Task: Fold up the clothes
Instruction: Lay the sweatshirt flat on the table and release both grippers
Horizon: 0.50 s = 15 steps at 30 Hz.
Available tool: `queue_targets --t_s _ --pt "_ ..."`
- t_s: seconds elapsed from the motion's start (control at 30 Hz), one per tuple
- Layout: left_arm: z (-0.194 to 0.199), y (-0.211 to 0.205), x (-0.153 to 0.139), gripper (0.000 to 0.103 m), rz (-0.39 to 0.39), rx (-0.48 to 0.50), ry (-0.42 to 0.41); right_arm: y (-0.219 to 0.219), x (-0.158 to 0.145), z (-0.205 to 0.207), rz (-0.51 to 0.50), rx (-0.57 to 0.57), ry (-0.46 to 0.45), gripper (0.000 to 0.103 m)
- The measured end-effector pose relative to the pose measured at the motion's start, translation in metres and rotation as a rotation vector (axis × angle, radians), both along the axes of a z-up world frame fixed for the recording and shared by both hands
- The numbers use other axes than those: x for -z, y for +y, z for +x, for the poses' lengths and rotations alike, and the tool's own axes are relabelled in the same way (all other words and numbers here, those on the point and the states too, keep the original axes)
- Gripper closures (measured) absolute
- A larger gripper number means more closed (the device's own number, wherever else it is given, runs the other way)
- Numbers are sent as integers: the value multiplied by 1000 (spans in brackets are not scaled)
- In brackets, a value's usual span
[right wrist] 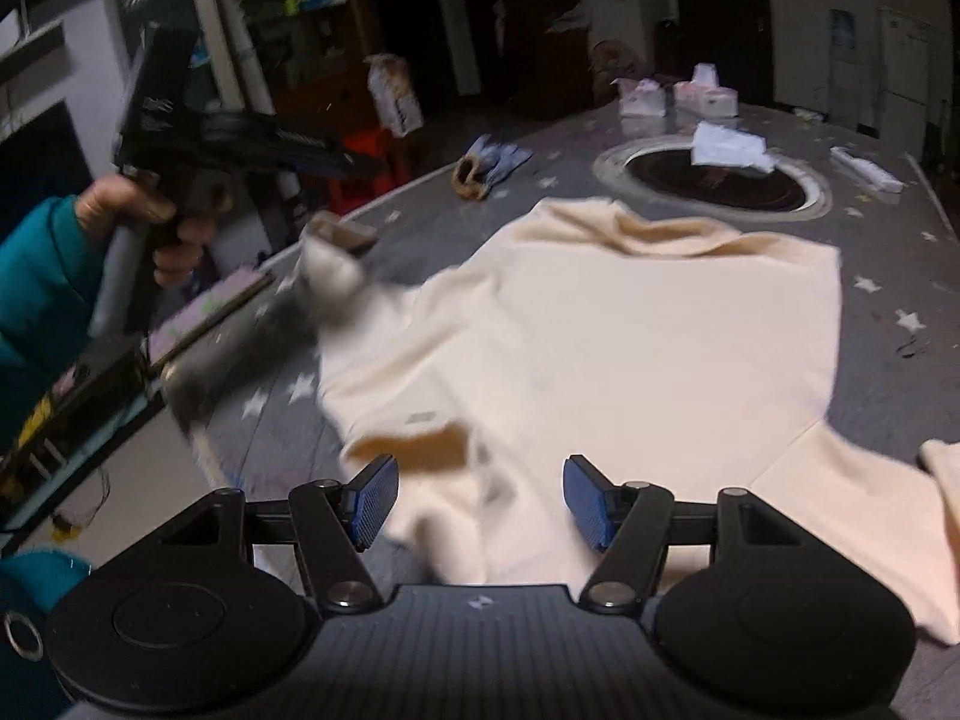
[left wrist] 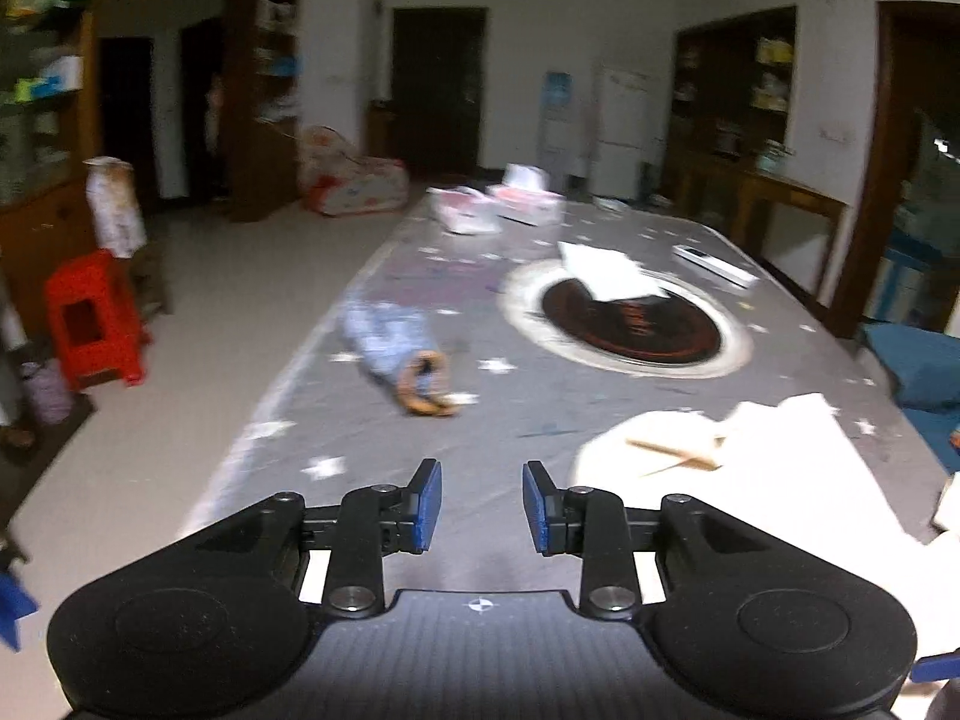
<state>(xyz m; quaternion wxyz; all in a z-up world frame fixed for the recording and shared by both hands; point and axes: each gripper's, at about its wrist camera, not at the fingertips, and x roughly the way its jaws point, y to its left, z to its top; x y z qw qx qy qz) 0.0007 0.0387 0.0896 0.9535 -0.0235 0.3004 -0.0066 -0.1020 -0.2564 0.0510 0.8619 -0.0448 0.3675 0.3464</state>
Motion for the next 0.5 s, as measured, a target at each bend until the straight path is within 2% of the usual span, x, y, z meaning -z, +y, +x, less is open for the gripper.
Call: queue_targets --t_s 0.13,0.3,0.5 --pt "48 -23 8 75 -16 67 44 -10 -4 14 17 50 -16 41" --pt "105 -46 25 75 22 119 108 -24 -2 28 28 95 -12 40" --pt "137 -63 49 65 37 227 174 -31 4 40 33 116 3 40"
